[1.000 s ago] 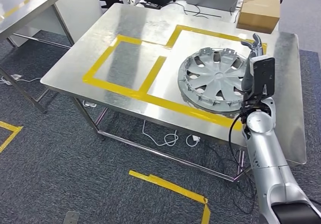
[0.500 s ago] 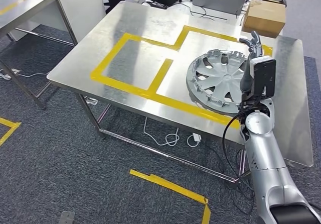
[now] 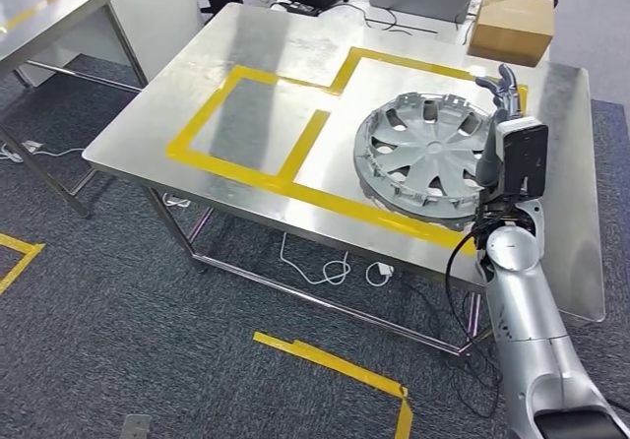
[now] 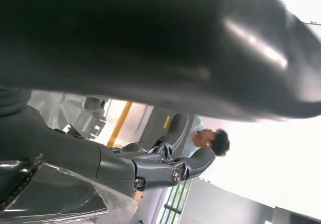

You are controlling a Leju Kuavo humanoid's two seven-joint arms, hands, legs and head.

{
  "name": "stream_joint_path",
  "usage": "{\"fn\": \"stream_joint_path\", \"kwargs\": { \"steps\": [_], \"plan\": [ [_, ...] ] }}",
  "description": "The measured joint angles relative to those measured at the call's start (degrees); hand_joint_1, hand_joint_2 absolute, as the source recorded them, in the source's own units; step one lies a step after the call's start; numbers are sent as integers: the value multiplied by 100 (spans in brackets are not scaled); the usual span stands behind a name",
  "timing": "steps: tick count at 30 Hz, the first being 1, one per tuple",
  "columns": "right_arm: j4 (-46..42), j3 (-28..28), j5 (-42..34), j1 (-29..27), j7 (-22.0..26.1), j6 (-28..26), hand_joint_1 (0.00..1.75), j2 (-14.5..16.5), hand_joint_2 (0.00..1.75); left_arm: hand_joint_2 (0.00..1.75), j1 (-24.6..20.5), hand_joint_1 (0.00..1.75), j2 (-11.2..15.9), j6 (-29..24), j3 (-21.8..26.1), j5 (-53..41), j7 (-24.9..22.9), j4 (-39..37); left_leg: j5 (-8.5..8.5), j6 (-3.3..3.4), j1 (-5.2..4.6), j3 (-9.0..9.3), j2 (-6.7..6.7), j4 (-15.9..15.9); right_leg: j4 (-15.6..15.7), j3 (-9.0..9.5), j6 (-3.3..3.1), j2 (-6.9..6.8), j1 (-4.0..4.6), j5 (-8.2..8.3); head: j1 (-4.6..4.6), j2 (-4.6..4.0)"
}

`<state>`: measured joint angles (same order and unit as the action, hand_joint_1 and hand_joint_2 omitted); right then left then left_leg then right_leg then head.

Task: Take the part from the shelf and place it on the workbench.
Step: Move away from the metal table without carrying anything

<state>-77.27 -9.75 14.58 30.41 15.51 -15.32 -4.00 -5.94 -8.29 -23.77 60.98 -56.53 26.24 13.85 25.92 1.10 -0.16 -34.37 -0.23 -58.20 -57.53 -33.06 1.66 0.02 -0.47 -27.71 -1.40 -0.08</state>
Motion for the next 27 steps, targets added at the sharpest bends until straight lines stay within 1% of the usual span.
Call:
{"fn": "stream_joint_path", "kwargs": {
  "steps": [1, 2, 4, 5, 6, 7, 8, 9, 10, 11, 12, 13, 14, 15, 16, 17, 18, 19, 20, 21, 22, 23, 24, 25, 26, 27],
  "plan": [
    [-7, 0, 1, -15, 1, -1, 0, 0, 0, 0, 2, 0, -2, 1, 0, 3, -1, -1, -7, -12, 4, 2, 0, 5, -3, -3, -10, 1, 6, 1, -2, 0],
    [-38, 0, 2, -32, 3, -2, 0, 0, 0, 0, 2, 0, -2, 2, 1, 7, -6, -1, 77, -51, 9, -38, 1, -106, 8, 0, -52, -3, -5, 15, 10, -1],
    [-98, 0, -1, -90, -4, -3, 0, 0, 87, 0, 9, 0, -10, 10, 4, 11, -35, -1, 505, -147, 34, -412, 2, -1002, 27, 8, -136, -11, -25, 41, 34, -1],
    [-122, 0, -8, -113, -15, 2, 0, 0, 131, 0, 11, 0, -13, 14, 6, 13, -49, -1, 665, -184, 43, -568, 3, -1386, 38, 14, -171, -14, -40, 53, 47, -1],
    [-122, 0, -19, -135, -31, 8, 0, 0, 175, 0, 14, 0, -17, 16, 8, 14, -58, -2, 672, -189, 52, -627, 3, -1545, 36, 15, -172, -10, -38, 53, 45, -1],
    [-122, 0, -32, -142, -43, 14, 0, 0, 175, 0, 13, 0, -16, 15, 8, 14, -58, -2, 478, -174, 53, -473, 3, -1227, 34, 20, -170, -6, -38, 52, 45, -1],
    [-122, 0, -44, -144, -53, 20, 0, 0, 175, 0, 11, 0, -15, 14, 9, 14, -58, -2, 279, -150, 51, -273, 3, -804, 32, 25, -165, -4, -38, 49, 45, -1],
    [-122, 0, -52, -143, -58, 21, 0, 0, 175, 0, 7, 0, -14, 12, 9, 14, -58, -2, 140, -127, 45, -92, 2, -419, 24, 20, -149, -2, -27, 46, 44, -1],
    [-122, 2, -57, -141, -62, 22, 0, 0, 175, 0, 2, 0, -14, 12, 10, 14, -58, -2, 64, -107, 37, 28, 1, -156, 18, 8, -124, -2, -17, 48, 42, 0],
    [-122, 7, -59, -142, -67, 20, 0, 0, 175, 0, 0, 0, -15, 12, 12, 14, -58, -2, 53, -89, 27, 78, 0, -28, 13, -7, -96, -2, -10, 53, 38, -1],
    [-122, 12, -59, -143, -73, 17, 0, 0, 175, 0, 1, 0, -17, 13, 15, 15, -59, -2, 62, -70, 15, 79, -1, -9, 14, -20, -62, -2, -6, 64, 37, -1],
    [-122, 17, -59, -145, -80, 9, 0, 0, 175, 0, 2, 0, -21, 15, 20, 16, -61, -2, 47, -37, 17, 70, 0, -1, 20, -28, -30, -3, -13, 71, 38, -1],
    [-123, 21, -57, -147, -85, -1, 0, 0, 175, 0, 0, 0, -28, 15, 24, 19, -64, -2, 26, 2, 22, 69, 3, 20, 6, -48, -1, -3, -19, 45, 38, -1],
    [-123, 30, -54, -143, -92, -14, 0, -1, 175, 0, -7, 0, -33, 16, 29, 22, -67, -2, 1, 45, 30, 66, 6, 41, -82, -97, 27, -4, -23, -38, 31, -1],
    [-124, 44, -51, -139, -97, -30, 0, -2, 175, 0, -16, 0, -37, 17, 33, 26, -71, -2, -25, 83, 41, 60, 9, 61, -295, -198, 48, -4, -26, -186, 21, -1],
    [-123, 59, -49, -139, -104, -44, 0, -3, 175, 0, -23, 0, -40, 18, 37, 30, -74, -2, -41, 107, 42, 44, 11, 65, -635, -353, 64, -4, -28, -385, 10, -1],
    [-123, 73, -48, -143, -112, -60, 0, -4, 175, 0, -25, 0, -41, 20, 39, 32, -76, -2, -52, 121, 38, 22, 10, 63, -1047, -531, 77, -4, -27, -588, 0, -1],
    [-122, 81, -47, -153, -117, -73, 0, -4, 131, 0, -22, 0, -46, 22, 42, 33, -80, -2, -63, 128, 34, 0, 10, 59, -1414, -691, 86, -3, -27, -732, -1, -1],
    [-122, 85, -46, -164, -125, -86, 0, -4, 87, 0, -19, 0, -51, 25, 43, 33, -82, -2, -74, 131, 30, -21, 10, 53, -1621, -775, 91, -3, -25, -780, 0, -1],
    [-122, 90, -43, -170, -131, -96, 0, -4, 44, 0, -17, 0, -56, 27, 44, 33, -85, -2, -85, 127, 29, -37, 10, 45, -1603, -747, 88, -4, -24, -718, -1, -1],
    [-122, 97, -40, -171, -138, -104, 0, -4, 0, 0, -17, 0, -59, 28, 45, 36, -87, -2, -93, 122, 28, -47, 10, 37, -1349, -596, 78, -5, -24, -560, 0, 0],
    [-124, 106, -36, -165, -145, -111, 0, -4, 0, 0, -19, 0, -61, 28, 46, 42, -90, -2, -99, 115, 28, -53, 10, 26, -936, -358, 62, -6, -24, -366, -1, 0],
    [-128, 115, -29, -156, -149, -116, 0, -4, 0, 0, -22, 0, -63, 28, 47, 48, -93, -2, -107, 98, 17, -64, 9, 12, -519, -120, 46, -8, -18, -230, 1, 1],
    [-137, 122, -25, -147, -154, -124, 0, -4, 0, 0, -25, 0, -66, 28, 48, 54, -98, -2, -119, 75, 8, -81, 8, -2, -198, 62, 25, -6, -12, -139, 4, 1],
    [-145, 129, -19, -141, -157, -135, 0, -4, 0, 0, -27, 0, -70, 28, 48, 58, -104, -2, -137, 44, 1, -100, 6, -12, -25, 155, 4, -3, -3, -109, 5, 0],
    [-153, 134, -16, -141, -162, -148, 0, -4, 0, 0, -27, 0, -74, 28, 48, 61, -110, -2, -160, 6, -5, -119, 6, -15, 13, 169, -16, 2, 7, -116, 7, 0]
  ]
}}
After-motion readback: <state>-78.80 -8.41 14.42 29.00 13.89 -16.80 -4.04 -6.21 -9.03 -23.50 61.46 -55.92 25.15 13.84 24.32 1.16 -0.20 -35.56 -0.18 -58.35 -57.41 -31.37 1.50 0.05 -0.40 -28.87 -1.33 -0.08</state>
